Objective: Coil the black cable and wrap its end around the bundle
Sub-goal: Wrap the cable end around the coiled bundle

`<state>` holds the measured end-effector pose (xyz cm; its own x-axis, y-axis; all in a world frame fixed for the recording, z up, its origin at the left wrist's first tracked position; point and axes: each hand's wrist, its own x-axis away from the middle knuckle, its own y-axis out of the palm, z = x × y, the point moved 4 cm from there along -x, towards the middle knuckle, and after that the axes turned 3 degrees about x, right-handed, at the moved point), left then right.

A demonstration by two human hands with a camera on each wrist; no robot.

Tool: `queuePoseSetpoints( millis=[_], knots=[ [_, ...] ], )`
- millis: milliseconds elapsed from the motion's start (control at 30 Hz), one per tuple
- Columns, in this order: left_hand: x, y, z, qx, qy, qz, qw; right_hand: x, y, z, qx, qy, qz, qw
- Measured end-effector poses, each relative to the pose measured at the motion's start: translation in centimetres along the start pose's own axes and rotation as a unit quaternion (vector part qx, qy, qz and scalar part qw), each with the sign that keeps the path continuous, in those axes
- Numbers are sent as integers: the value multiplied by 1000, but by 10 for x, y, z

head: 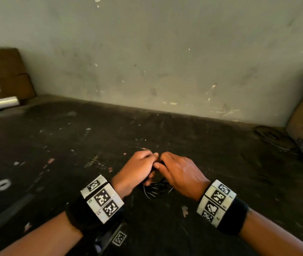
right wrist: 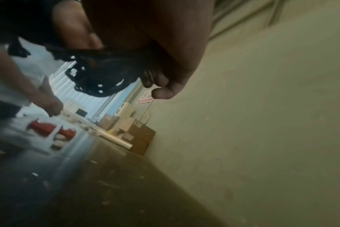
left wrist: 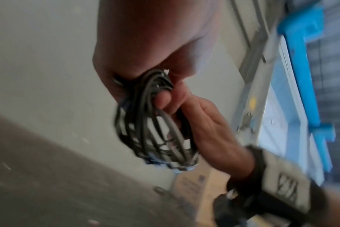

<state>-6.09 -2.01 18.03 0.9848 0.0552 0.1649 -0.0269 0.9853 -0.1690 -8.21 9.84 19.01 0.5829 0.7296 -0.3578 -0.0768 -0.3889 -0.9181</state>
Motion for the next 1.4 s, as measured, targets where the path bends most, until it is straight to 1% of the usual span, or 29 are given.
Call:
queuePoseSetpoints(
  millis=[33, 100, 200, 300, 400, 467, 500, 600, 767, 867, 967, 1033, 1100, 1167, 1233, 1333, 1400],
  knots=[
    [3, -5, -10, -18, -4, 26, 1000, -1, 11, -2, -19, 5, -11, 1000],
    [13, -17, -37, -15, -34, 69, 997, 1, 42, -13, -56, 4, -46, 997],
    [37, -39, -78, -14, -76, 142, 987, 4, 88, -44, -114, -7, -102, 988],
    [69, -68, -115, -80, -82, 190, 975, 5, 129, -81, -164, -34, -151, 974],
    [106, -106, -143, -129, -82, 249, 956, 0, 165, -109, -239, -66, -199, 948],
    [124, -133, -158, -114, -84, 293, 946, -6, 183, -106, -268, -45, -206, 940],
    [135, -149, -166, -104, -91, 313, 940, -10, 195, -102, -265, -35, -212, 940],
    [153, -184, -188, -91, -88, 329, 936, -20, 222, -90, -217, -17, -258, 941],
    [154, -221, -214, -64, -79, 301, 948, -26, 253, -109, -142, -15, -335, 931],
    [142, -233, -224, -58, -87, 260, 960, -25, 271, -122, -77, -31, -380, 921],
    [126, -238, -227, -47, -90, 204, 974, -19, 278, -126, -55, -10, -391, 919],
    [113, -235, -227, -50, -89, 154, 983, -20, 274, -126, -70, 25, -372, 925],
    [99, -226, -225, -45, -90, 97, 990, -22, 261, -124, -104, 68, -331, 935],
    [86, -210, -218, -26, -76, 34, 996, -27, 241, -124, -149, 102, -260, 949],
    [73, -189, -208, -18, -50, -20, 998, -31, 215, -124, -183, 118, -188, 958],
    [54, -161, -193, -35, -13, -47, 998, -31, 180, -122, -195, 118, -106, 968],
    [43, -147, -185, -49, 3, -41, 998, -24, 162, -115, -184, 132, -69, 972]
  ],
)
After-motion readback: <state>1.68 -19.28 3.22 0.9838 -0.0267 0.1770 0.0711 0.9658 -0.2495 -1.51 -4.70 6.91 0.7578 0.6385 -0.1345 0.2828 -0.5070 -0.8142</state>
